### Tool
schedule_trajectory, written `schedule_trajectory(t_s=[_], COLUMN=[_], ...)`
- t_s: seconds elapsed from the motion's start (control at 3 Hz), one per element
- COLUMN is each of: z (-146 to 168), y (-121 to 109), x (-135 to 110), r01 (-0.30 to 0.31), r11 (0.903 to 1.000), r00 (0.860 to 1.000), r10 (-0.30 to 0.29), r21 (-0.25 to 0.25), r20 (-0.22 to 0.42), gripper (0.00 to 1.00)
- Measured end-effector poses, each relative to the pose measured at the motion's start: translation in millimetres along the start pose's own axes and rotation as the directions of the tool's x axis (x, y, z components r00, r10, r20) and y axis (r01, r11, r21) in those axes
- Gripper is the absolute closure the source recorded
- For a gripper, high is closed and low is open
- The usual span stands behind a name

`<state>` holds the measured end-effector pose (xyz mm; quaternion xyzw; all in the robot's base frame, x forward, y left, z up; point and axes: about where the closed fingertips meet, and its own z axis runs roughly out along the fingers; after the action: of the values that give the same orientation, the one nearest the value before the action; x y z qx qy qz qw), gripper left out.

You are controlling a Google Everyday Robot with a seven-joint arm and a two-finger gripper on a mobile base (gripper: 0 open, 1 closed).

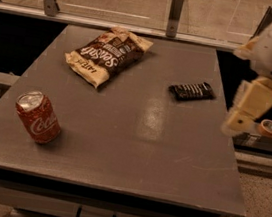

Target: Move brown chip bag near coke can

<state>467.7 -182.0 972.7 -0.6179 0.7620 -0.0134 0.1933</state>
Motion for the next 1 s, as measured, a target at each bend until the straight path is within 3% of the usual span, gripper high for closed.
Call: schedule_trajectory(t_s=[0.33,0.67,1.0], z=[37,64,64], y=[-43,-97,-97], x=[-80,-171,-171], r01=[0.039,0.059,0.059], r11=[0.9992,0.9965,0.9964], r00=[0.985,0.935,0.935], r10=[-0.040,-0.076,-0.076], r21=[0.009,0.060,0.060], r20=[0.171,0.346,0.346], gripper=[0.00,0.00,0.00])
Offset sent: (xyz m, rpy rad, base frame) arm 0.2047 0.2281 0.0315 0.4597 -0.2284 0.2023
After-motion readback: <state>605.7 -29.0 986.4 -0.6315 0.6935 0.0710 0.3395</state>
